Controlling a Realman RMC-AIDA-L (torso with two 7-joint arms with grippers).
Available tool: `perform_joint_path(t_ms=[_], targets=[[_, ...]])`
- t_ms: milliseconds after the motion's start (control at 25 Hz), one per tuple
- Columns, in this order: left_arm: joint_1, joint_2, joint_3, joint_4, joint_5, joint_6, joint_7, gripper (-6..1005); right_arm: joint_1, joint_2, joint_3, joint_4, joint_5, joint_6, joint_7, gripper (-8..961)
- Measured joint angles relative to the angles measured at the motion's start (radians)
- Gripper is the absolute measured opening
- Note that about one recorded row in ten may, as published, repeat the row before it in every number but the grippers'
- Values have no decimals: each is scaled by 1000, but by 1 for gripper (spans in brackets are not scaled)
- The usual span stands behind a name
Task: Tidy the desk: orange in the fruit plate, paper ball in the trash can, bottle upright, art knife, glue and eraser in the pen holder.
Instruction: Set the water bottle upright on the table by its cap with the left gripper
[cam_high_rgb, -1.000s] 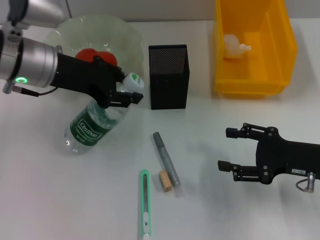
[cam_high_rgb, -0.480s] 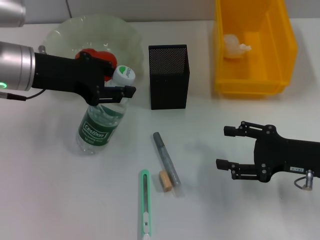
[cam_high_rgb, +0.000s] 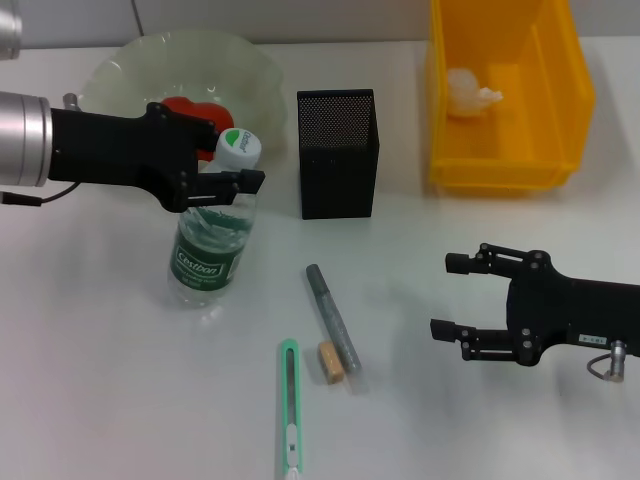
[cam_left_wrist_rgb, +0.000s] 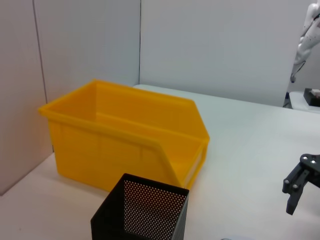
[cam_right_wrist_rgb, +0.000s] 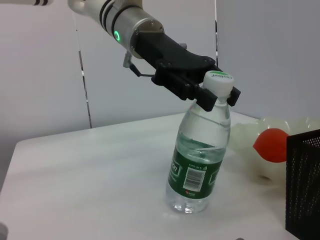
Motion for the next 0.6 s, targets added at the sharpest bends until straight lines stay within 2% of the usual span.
perform_joint_path(t_ms=[440,600], targets=[[34,2,-20,-3,-53,10,34,440,0,0,-12,2,0,-1,0,800],[68,3,-22,-6,-116,18,73,440,1,0,-14,2,0,-1,0,800]])
